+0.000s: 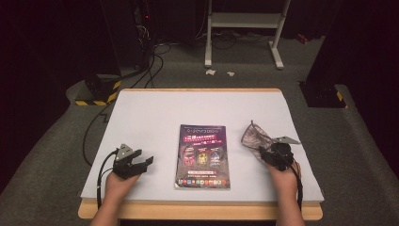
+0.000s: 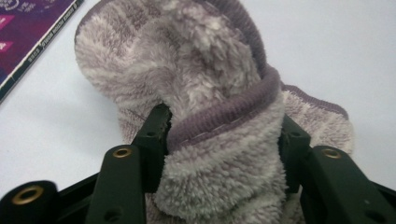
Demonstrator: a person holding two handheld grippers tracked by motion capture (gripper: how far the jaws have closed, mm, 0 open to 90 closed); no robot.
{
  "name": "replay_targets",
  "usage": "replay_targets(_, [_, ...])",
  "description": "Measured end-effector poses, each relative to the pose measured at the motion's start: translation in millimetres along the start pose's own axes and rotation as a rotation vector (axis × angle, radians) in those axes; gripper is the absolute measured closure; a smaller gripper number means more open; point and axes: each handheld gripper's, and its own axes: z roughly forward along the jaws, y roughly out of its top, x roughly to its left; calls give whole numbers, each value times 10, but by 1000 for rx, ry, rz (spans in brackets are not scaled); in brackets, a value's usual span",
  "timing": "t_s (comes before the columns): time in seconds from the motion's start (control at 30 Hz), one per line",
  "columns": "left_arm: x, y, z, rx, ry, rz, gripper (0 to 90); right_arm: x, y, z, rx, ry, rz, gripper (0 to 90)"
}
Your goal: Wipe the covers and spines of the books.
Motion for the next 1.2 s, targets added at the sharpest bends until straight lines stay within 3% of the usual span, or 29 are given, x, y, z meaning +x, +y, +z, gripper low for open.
replay_targets(0.6, [-6,0,4,4,0,2,359,64,6,22,9,59,-30,149])
replay_targets(0.97, [-5,2,6,7,0,4,359,133,143,-199,-62,50,-39,106])
replay_targets(1.2, [-3,4,10,10,-2,4,359,283,252,-405,-139,63,-45,81])
